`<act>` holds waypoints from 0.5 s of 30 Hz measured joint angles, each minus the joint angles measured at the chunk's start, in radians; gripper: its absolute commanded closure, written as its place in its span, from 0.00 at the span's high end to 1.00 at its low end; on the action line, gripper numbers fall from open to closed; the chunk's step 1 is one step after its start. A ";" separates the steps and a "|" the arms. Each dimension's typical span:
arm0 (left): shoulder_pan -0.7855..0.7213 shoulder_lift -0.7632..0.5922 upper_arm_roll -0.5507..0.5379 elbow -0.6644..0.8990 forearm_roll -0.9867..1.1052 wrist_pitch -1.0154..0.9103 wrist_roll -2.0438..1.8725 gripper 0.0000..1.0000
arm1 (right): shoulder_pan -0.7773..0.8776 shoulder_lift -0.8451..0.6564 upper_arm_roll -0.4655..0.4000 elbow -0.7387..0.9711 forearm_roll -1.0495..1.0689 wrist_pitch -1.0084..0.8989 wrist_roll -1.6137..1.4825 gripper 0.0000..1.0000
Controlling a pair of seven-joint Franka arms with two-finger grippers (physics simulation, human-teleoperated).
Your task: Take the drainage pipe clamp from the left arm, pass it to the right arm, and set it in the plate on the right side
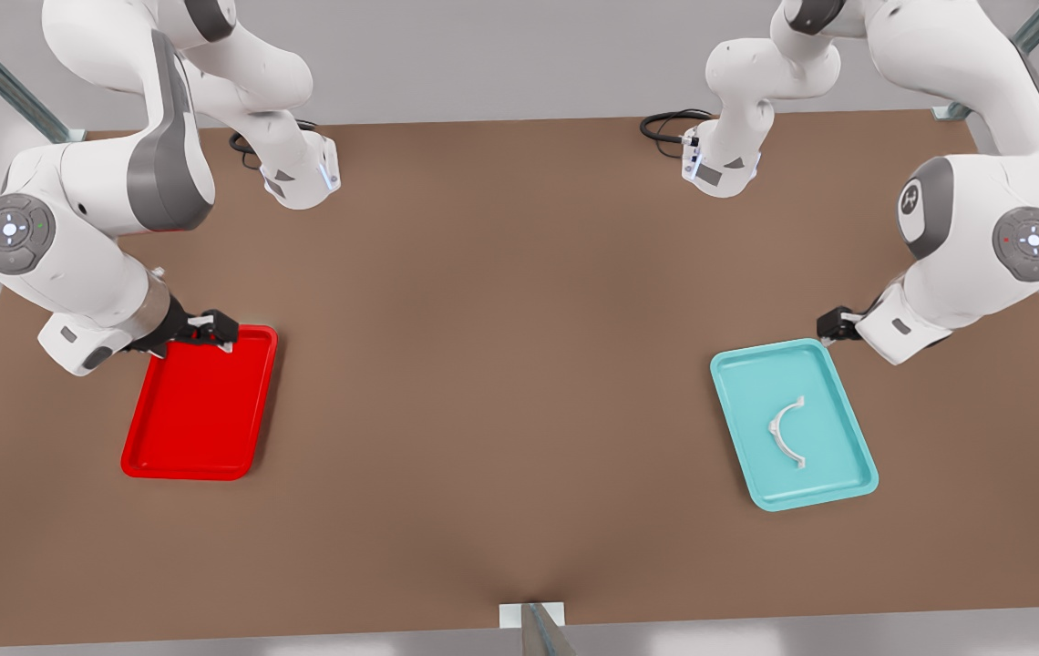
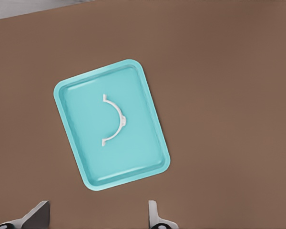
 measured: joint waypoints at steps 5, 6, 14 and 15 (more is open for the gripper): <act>0.019 0.140 0.006 -0.004 -0.003 0.111 -0.100 1.00 | -0.001 0.000 0.000 0.000 0.000 0.011 0.010 1.00; 0.025 0.181 0.011 -0.004 -0.003 0.149 -0.140 1.00 | -0.001 0.000 0.000 0.000 0.000 0.012 0.011 1.00; 0.059 0.401 0.035 -0.005 0.000 0.429 -0.496 1.00 | 0.000 0.000 0.001 0.000 0.000 0.018 0.022 1.00; 0.060 0.410 0.035 -0.010 -0.004 0.447 -0.536 1.00 | 0.000 0.000 0.000 0.000 0.000 0.018 0.023 1.00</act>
